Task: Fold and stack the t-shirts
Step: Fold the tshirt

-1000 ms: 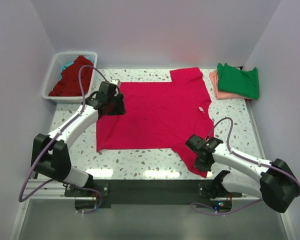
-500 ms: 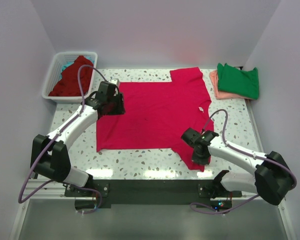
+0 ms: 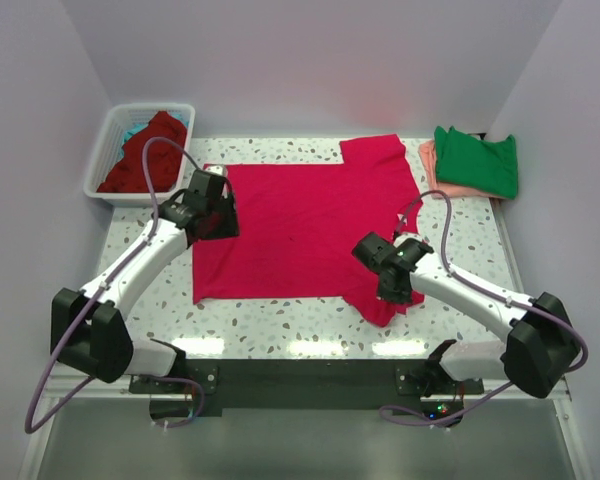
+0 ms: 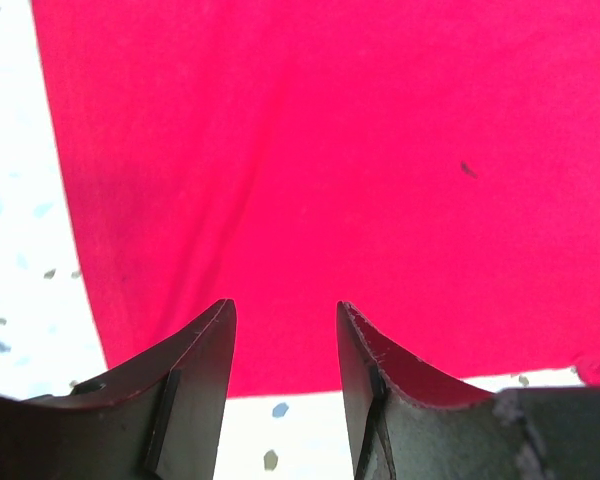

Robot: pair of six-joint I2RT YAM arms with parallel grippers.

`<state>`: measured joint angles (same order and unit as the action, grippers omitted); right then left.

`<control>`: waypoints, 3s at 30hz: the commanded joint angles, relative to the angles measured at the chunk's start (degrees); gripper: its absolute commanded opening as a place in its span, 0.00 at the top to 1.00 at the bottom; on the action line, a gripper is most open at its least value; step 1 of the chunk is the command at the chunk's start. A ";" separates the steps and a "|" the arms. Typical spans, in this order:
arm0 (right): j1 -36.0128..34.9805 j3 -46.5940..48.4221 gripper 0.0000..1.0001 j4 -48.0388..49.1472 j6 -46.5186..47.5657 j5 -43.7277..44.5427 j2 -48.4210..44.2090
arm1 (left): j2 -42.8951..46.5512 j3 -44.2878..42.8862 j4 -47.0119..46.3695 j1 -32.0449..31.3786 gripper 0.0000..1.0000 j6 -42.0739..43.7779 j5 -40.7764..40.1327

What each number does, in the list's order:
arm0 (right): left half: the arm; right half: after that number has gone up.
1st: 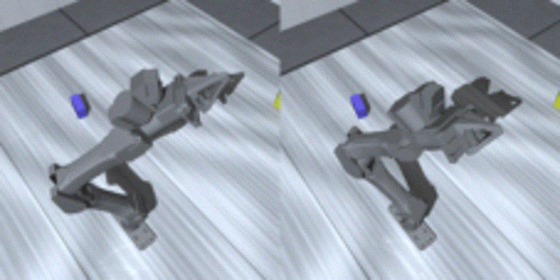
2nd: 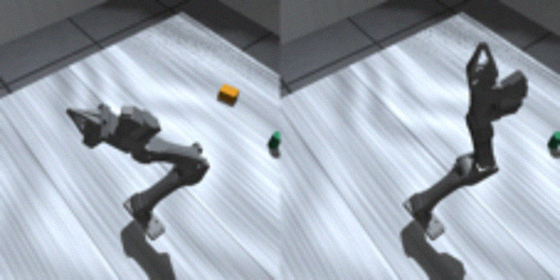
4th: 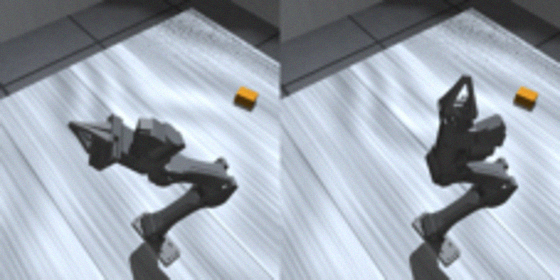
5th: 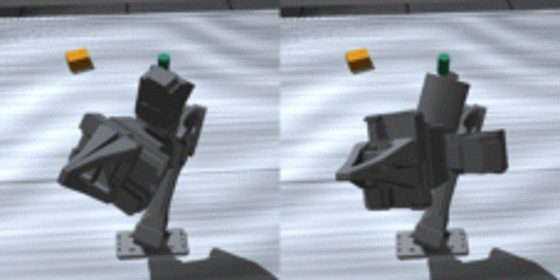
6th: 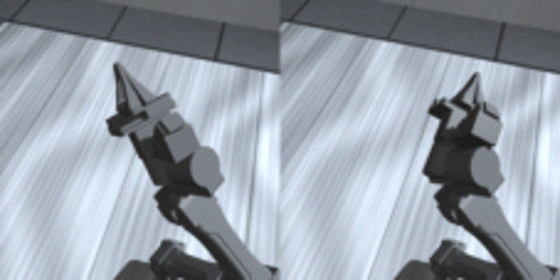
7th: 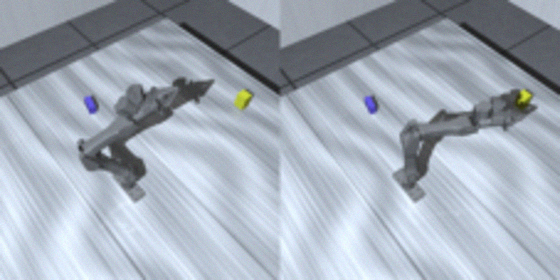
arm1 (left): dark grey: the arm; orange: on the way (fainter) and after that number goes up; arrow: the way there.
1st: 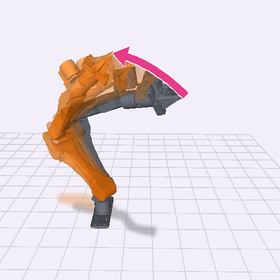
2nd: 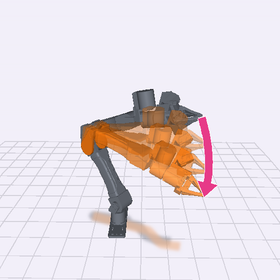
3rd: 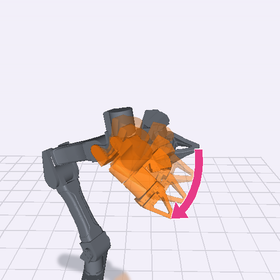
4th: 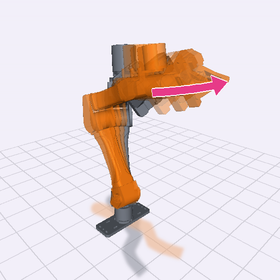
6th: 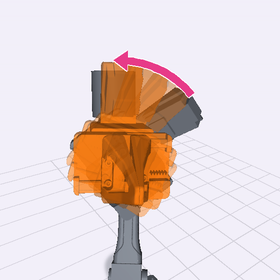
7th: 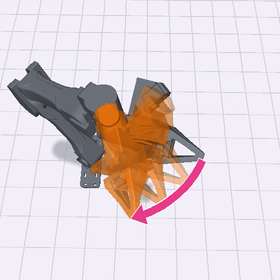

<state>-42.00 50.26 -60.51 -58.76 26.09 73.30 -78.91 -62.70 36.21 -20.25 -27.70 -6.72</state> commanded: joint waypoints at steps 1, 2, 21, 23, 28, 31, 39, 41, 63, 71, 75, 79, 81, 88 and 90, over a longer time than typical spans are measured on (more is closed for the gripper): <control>0.95 4.93 1.00 -1.10 2.59 5.90 2.11 | 4.55 0.30 7.55 0.56 0.50 -0.60 -1.02; 1.21 5.37 1.00 -0.14 3.91 5.99 2.55 | 4.91 0.38 10.70 0.56 0.50 -0.77 -0.84; 12.82 10.21 1.00 7.51 16.31 0.19 7.56 | 7.02 10.31 24.53 1.09 0.77 -20.98 -6.64; 12.91 10.38 1.00 7.86 16.84 -0.51 8.09 | 7.19 11.97 23.04 1.44 0.77 -21.95 -6.72; 13.52 10.82 1.00 8.39 18.06 -1.74 9.05 | 7.28 15.49 20.31 2.67 0.69 -24.84 -6.46; 13.78 11.00 1.00 8.57 18.86 -2.27 9.32 | 7.81 16.72 19.17 3.02 0.62 -27.04 -7.87; 14.40 10.82 1.00 8.92 20.18 -3.50 9.85 | 7.02 19.72 16.09 3.46 0.60 -31.35 -9.98; 14.58 11.00 1.00 9.01 20.44 -3.67 10.11 | 6.93 20.16 16.09 3.73 0.60 -32.76 -10.59; 14.66 12.84 1.00 8.22 21.06 -4.38 12.75 | 3.16 24.47 5.64 7.51 0.58 -34.44 -10.24; 14.75 13.28 1.00 8.04 20.88 -4.20 13.45 | -0.89 22.97 3.08 7.60 0.65 -32.59 -11.12; 14.66 13.37 1.00 8.04 20.44 -4.11 13.28 | -1.33 21.39 4.65 7.68 0.86 -32.15 -12.26; 14.75 13.11 1.00 7.69 19.92 -3.33 12.40 | -0.80 18.85 7.82 7.77 1.00 -32.32 -14.37; 14.75 13.28 1.00 7.34 19.56 -2.28 11.52 | -0.10 17.96 9.92 7.77 1.00 -32.50 -15.42; 14.93 14.69 1.00 6.19 19.21 0.81 9.67 | 3.85 14.45 15.65 7.77 1.00 -32.77 -17.36; 15.01 14.87 1.00 6.37 19.04 0.90 9.58 | 4.99 13.83 16.70 7.68 1.00 -32.59 -18.15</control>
<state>-27.46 62.52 -53.58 -38.81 24.05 85.27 -77.10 -46.11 48.47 -13.08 -60.42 -20.88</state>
